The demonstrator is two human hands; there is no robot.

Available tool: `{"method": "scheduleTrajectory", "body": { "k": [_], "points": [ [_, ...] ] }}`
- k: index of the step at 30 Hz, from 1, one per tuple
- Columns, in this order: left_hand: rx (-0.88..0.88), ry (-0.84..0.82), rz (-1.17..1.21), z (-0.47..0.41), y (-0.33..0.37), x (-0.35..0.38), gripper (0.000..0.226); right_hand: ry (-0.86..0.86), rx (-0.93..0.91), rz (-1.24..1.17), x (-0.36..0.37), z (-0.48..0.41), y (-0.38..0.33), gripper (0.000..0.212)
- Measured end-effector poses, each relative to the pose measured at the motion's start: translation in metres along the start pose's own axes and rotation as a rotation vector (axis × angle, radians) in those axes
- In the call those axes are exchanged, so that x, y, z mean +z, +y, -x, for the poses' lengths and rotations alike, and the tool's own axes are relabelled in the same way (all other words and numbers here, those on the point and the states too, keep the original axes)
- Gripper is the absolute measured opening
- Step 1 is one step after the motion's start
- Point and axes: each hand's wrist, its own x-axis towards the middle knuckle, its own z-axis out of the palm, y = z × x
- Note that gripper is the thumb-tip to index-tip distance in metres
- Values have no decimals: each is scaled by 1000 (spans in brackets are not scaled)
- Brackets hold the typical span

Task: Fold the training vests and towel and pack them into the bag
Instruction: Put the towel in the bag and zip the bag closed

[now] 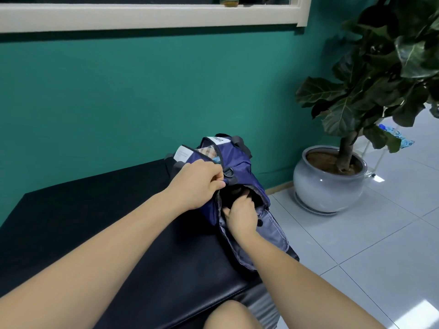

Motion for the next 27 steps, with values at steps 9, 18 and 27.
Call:
{"method": "scheduleTrajectory", "body": {
  "k": [9, 18, 27],
  "points": [
    [-92, 62, 72, 27, -14, 46, 18, -28, -278, 86, -54, 10, 33, 25],
    [-584, 260, 299, 76, -9, 79, 57, -49, -220, 121, -84, -35, 88, 40],
    [-624, 175, 99, 70, -24, 91, 21, -79, -300, 230, -60, -32, 84, 18]
  ]
}}
